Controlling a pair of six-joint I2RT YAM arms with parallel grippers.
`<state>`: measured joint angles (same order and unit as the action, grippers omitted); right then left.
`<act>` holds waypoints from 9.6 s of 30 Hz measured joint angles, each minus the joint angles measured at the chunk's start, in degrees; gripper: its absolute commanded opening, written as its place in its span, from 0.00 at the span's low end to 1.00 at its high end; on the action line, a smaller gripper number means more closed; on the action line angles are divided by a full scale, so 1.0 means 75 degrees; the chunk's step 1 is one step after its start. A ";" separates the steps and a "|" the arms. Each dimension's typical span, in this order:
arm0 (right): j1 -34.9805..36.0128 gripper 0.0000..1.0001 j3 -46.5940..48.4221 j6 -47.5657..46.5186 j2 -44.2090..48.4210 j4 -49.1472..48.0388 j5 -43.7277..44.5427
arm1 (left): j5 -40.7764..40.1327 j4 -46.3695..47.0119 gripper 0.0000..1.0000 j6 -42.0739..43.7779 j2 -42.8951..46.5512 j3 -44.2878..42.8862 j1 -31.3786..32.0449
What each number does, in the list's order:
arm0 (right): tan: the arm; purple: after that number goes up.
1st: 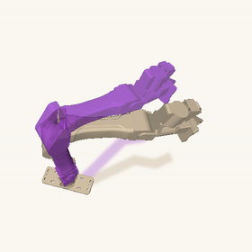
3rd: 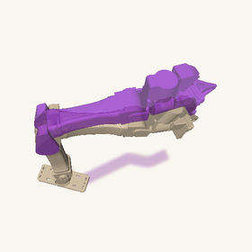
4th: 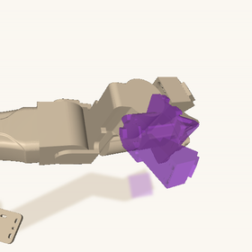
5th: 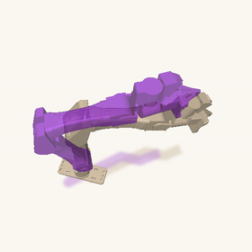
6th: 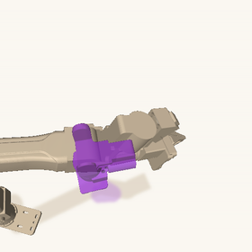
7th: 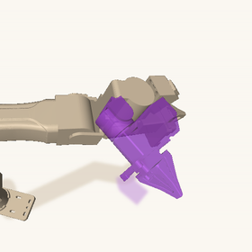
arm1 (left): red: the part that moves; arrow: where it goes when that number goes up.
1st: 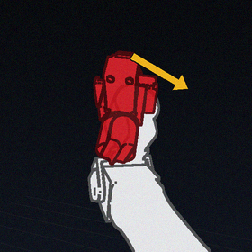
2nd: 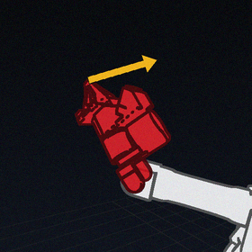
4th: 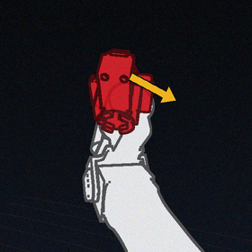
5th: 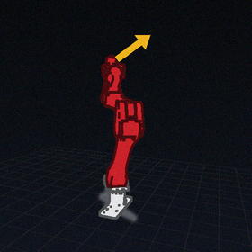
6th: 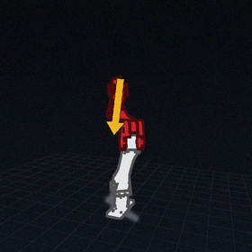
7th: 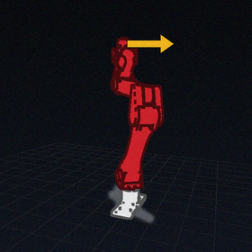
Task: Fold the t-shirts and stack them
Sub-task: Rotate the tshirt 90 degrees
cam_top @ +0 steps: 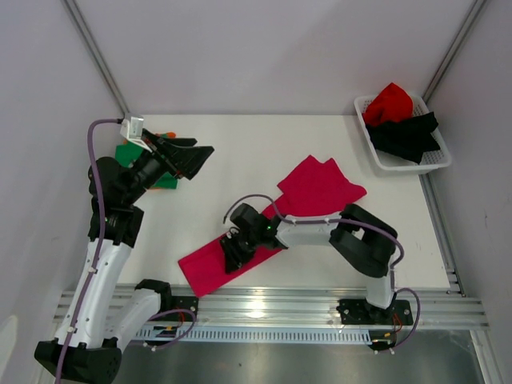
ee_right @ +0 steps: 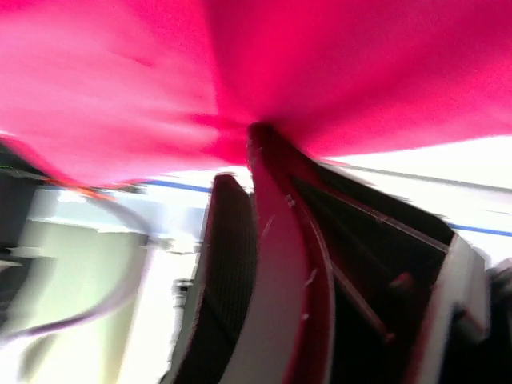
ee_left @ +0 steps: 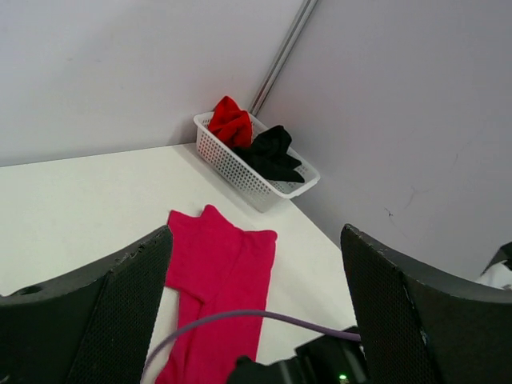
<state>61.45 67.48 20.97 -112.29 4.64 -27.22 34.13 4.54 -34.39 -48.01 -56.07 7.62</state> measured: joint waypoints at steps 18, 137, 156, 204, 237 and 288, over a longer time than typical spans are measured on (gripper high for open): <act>0.0000 0.35 -0.2052 0.0973 0.2795 0.0562 0.3378 | 0.0015 0.0067 0.88 -0.0009 -0.0393 -0.0023 -0.0038; 0.0262 0.36 -0.1469 0.1944 0.1751 -0.1090 0.1845 | -0.2323 -0.1594 0.88 -0.0230 0.0455 0.0833 -0.0038; -0.0023 0.35 -0.1183 0.2002 0.0595 -0.1212 0.1507 | -0.2404 -0.1658 0.88 -0.0210 0.0586 0.0836 -0.0038; -0.1300 0.35 -0.3917 0.2197 0.3302 -0.0682 0.2346 | -0.2308 -0.1411 0.88 -0.0309 0.0006 0.1046 -0.0038; -0.3905 0.36 0.4450 0.0198 -0.2398 -0.1244 0.2197 | -0.2162 -0.1163 0.87 -0.0411 -0.0353 0.1422 -0.0038; -0.5013 0.36 0.4013 0.0501 -0.3144 -0.1810 0.2142 | -0.2471 -0.1655 0.87 -0.0210 -0.0079 0.1635 -0.0038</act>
<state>23.86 97.58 24.73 -135.87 -8.93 -11.16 15.59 -7.88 -35.97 -48.60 -43.81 7.33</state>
